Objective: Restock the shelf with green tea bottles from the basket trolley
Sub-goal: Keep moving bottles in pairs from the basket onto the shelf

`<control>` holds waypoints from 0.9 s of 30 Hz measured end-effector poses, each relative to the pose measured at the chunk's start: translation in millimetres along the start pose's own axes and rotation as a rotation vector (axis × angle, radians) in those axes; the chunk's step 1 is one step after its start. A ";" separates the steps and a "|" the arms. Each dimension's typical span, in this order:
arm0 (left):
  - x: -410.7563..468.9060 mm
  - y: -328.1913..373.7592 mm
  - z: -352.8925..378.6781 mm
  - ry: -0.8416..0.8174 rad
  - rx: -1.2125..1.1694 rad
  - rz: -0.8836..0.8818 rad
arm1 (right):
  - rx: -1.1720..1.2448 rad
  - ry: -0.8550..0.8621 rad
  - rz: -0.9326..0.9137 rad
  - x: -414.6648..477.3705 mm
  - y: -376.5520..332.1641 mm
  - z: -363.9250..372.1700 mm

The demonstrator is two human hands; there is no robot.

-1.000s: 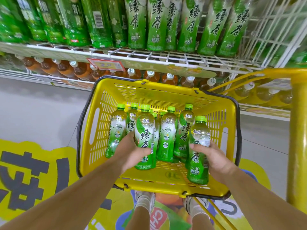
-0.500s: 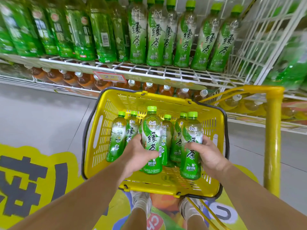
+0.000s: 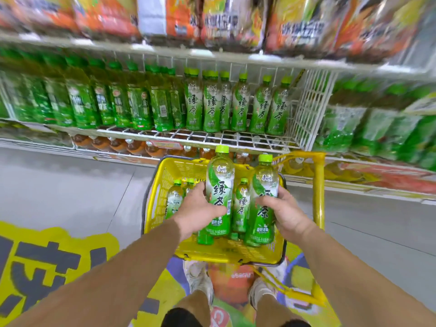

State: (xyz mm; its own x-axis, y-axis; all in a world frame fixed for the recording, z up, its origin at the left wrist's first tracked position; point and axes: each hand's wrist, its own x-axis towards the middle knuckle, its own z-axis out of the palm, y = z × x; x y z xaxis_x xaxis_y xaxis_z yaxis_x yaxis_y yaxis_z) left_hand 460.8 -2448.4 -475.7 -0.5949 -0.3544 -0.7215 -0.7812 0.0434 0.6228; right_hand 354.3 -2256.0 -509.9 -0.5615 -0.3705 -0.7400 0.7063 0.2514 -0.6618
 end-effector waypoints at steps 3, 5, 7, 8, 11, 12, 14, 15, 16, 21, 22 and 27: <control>-27.5 19.5 -9.0 0.023 -0.004 0.022 | -0.002 -0.003 -0.036 -6.7 -3.8 -8.1; -50.6 33.4 -16.1 0.031 0.012 0.028 | 0.002 -0.013 -0.043 -15.1 -6.5 -13.7; -63.3 40.3 -20.2 0.027 0.015 0.038 | 0.019 -0.022 -0.053 -33.3 -21.3 -7.2; -71.0 44.8 -23.0 0.025 0.018 0.044 | 0.009 -0.031 -0.066 -56.4 -41.1 3.8; -100.4 59.8 -32.7 0.023 0.053 0.064 | 0.006 -0.020 -0.099 -100.2 -69.0 17.1; -108.9 63.8 -35.4 0.020 0.064 0.077 | -0.007 -0.006 -0.103 -111.7 -74.2 19.0; -123.6 73.1 -41.2 0.015 0.081 0.097 | -0.012 0.020 -0.117 -128.3 -84.4 21.6; -130.8 78.2 -43.7 0.012 0.084 0.103 | -0.012 0.007 -0.128 -136.8 -90.1 23.0; -136.2 82.7 -46.0 0.011 0.082 0.115 | -0.012 -0.006 -0.144 -142.0 -93.7 23.2; -152.5 105.1 -56.1 -0.033 0.094 0.139 | -0.032 0.043 -0.178 -153.7 -106.6 20.3; -153.1 107.4 -57.7 -0.041 0.106 0.143 | -0.043 0.053 -0.173 -153.3 -107.5 18.4; -150.4 114.9 -59.1 -0.066 0.172 0.148 | -0.040 0.110 -0.176 -143.8 -105.5 15.5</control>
State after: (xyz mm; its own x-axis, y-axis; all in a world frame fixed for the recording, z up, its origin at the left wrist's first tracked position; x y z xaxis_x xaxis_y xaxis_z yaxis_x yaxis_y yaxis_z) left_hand 471.7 -2445.3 -277.8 -0.7120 -0.2711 -0.6477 -0.7019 0.2509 0.6666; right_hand 367.2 -2243.0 -331.8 -0.7199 -0.3129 -0.6195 0.5765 0.2274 -0.7848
